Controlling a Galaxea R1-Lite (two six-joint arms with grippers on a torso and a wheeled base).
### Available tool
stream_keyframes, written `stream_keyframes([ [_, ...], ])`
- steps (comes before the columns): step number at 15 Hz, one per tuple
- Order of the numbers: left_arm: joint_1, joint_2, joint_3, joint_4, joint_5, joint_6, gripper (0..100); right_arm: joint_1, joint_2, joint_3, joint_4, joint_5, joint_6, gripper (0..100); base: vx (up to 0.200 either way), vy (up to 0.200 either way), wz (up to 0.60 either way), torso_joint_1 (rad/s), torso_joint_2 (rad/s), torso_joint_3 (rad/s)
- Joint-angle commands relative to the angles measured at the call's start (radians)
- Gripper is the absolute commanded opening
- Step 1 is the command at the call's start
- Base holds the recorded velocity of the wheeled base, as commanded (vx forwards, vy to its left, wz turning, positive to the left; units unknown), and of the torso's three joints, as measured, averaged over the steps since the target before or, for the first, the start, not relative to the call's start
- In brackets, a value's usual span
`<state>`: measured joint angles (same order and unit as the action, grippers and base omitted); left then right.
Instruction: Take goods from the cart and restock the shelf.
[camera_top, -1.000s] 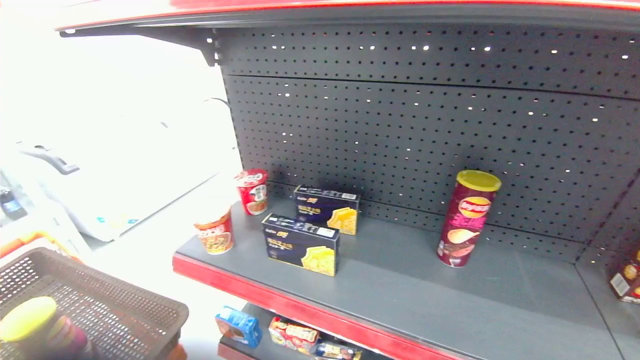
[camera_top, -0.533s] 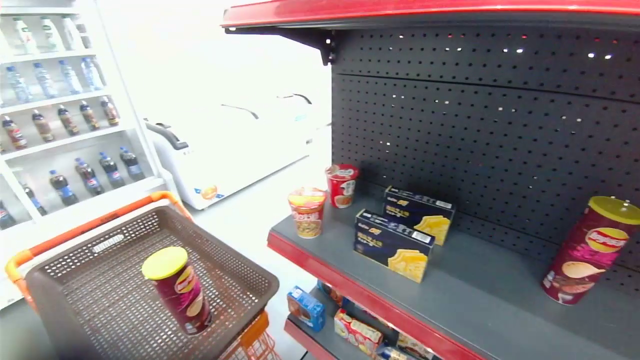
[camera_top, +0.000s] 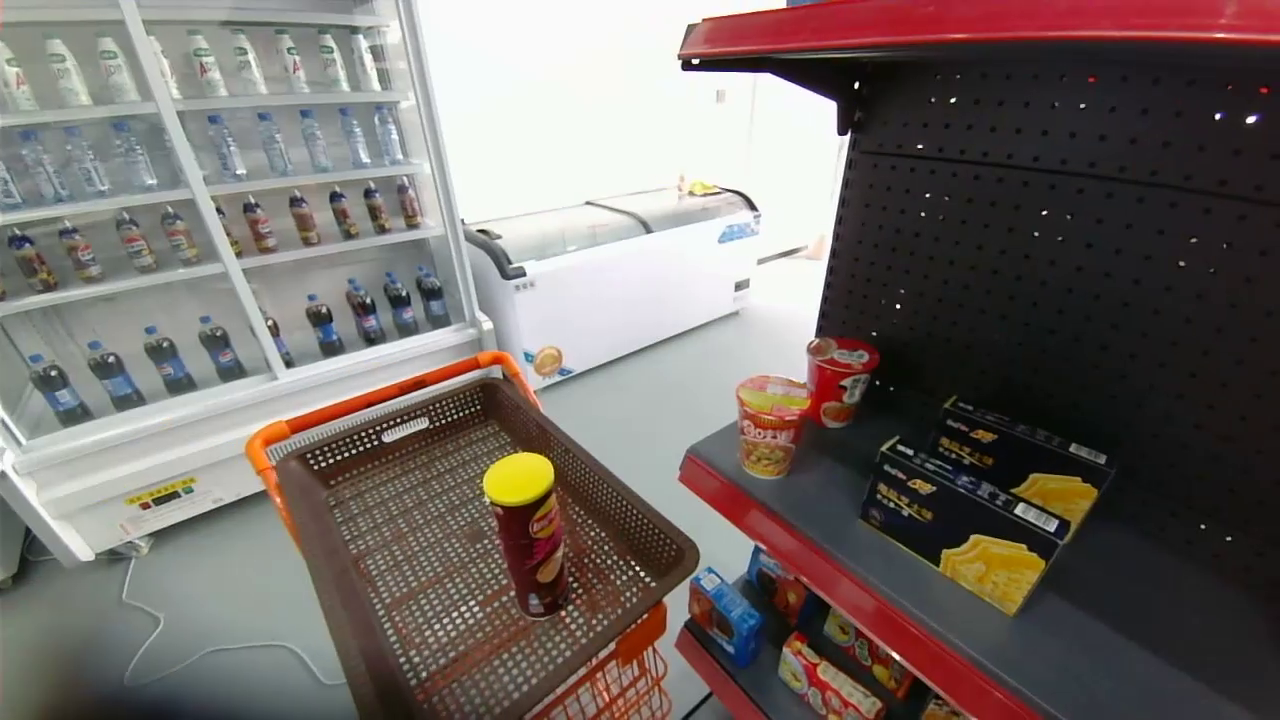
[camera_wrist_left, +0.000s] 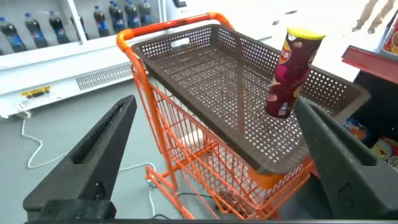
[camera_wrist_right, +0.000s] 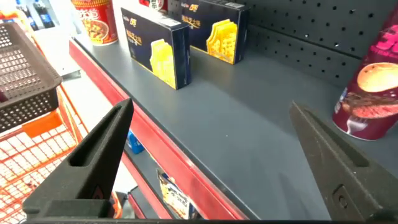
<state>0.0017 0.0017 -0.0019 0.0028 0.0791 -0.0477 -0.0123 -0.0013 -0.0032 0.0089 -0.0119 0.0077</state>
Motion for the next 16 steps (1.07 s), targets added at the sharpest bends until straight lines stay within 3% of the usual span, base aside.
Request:
stream_keyframes([
  [1,-0.002,0.001,-0.003,0.002,-0.002,0.0,100,0.0,0.001,0.0,0.0,0.0,0.0,100,0.0,0.0,0.0,0.0,0.0,0.0],
  [7,-0.017,0.073,-0.004,0.005,0.005,0.0,100,0.0,0.001,0.0,0.0,0.0,0.0,100,0.0,0.0,0.0,0.0,0.0,0.0],
  [8,0.05,0.123,-0.018,-0.003,0.044,0.04,100,0.0,0.001,0.0,0.0,0.0,0.0,100,0.0,0.0,0.0,0.0,0.0,0.0],
  [9,0.093,0.33,-0.26,0.013,0.022,0.183,100,0.0,0.001,0.0,0.0,0.0,0.0,100,0.0,0.0,0.0,0.0,0.0,0.0],
  [10,0.092,0.505,-0.362,0.002,0.013,0.114,100,0.0,0.001,0.0,0.0,0.0,0.0,100,0.0,0.0,0.0,0.0,0.0,0.0],
  [11,0.083,0.574,-0.44,0.006,-0.002,0.112,100,0.0,0.001,0.0,0.0,0.0,0.0,100,0.0,0.0,0.0,0.0,0.0,0.0],
  [13,0.017,0.721,-0.504,0.014,-0.07,0.175,100,0.0,0.001,0.0,0.0,0.0,0.0,100,0.0,0.0,0.0,0.0,0.0,0.0],
  [14,0.008,0.799,-0.523,0.02,-0.142,0.218,100,0.0,0.001,0.0,0.0,0.0,0.0,100,0.0,0.0,0.0,0.0,0.0,0.0],
  [15,0.012,0.834,-0.518,0.022,-0.21,0.235,100,0.0,0.001,0.0,0.0,0.0,0.0,100,0.0,0.0,0.0,0.0,0.0,0.0],
  [16,0.043,0.891,-0.497,0.011,-0.32,0.23,100,0.0,0.001,0.0,0.0,0.0,0.0,100,0.0,0.0,0.0,0.0,0.0,0.0],
])
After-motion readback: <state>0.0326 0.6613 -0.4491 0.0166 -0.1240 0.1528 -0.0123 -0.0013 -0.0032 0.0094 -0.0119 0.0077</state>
